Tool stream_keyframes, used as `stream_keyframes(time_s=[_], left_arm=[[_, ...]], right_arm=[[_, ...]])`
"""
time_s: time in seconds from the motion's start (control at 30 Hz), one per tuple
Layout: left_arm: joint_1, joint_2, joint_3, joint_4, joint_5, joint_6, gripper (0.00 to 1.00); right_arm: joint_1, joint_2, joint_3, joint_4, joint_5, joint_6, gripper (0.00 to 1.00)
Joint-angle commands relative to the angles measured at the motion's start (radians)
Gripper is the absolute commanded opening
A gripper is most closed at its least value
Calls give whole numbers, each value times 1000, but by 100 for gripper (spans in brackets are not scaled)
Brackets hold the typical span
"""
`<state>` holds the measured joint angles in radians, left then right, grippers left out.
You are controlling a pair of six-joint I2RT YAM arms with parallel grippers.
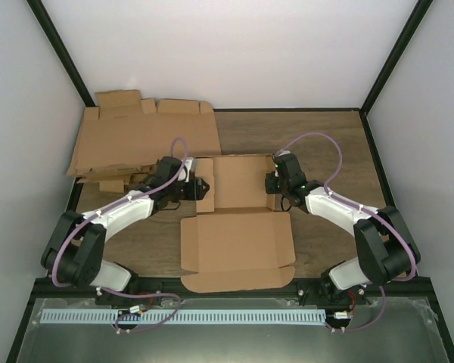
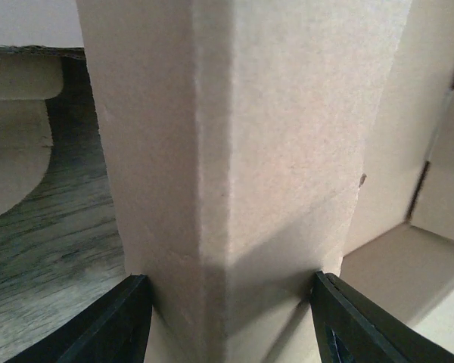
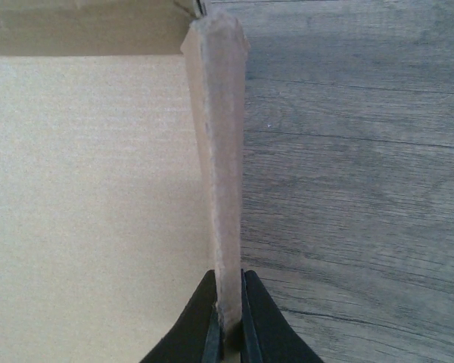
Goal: Fold the paper box
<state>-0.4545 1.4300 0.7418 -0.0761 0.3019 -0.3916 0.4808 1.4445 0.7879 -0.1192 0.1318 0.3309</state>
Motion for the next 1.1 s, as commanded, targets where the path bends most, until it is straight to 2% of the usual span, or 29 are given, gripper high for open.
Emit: stream_keyframes(time_s=[0.0, 0.17, 0.23, 0.27, 0.37, 0.4, 0.6, 0.8, 0.93, 1.07], left_arm=[[-58, 43, 57, -122, -224, -15, 60], [-73, 57, 91, -172, -300, -30, 63], [-73, 62, 94, -173, -301, -27, 60], [-73, 73, 96, -176, -308, -27, 55], [-72, 98, 115, -203, -339, -26, 30], [-73, 103, 122, -211, -348, -27, 25], [-84, 116, 144, -217, -392, -61, 21], [-105, 191, 235, -310, -519, -78, 4], [-128, 259, 310, -402, -652, -93, 4], [-157, 296, 358, -467, -789, -118, 4]], right_arm=[[-2, 0, 12, -51, -11, 10, 1], [-2, -5, 11, -57, -4, 7, 1], [-2, -7, 9, -57, -2, 7, 1], [-2, -6, 8, -56, -1, 6, 1], [-2, -7, 9, -56, -3, 9, 1], [-1, -7, 9, -56, -3, 9, 1], [-2, -8, 10, -54, -13, 18, 1], [-1, -21, 15, -67, -48, 42, 1], [0, -21, 28, -113, -47, 118, 1], [22, -16, 46, -169, 27, 198, 1]])
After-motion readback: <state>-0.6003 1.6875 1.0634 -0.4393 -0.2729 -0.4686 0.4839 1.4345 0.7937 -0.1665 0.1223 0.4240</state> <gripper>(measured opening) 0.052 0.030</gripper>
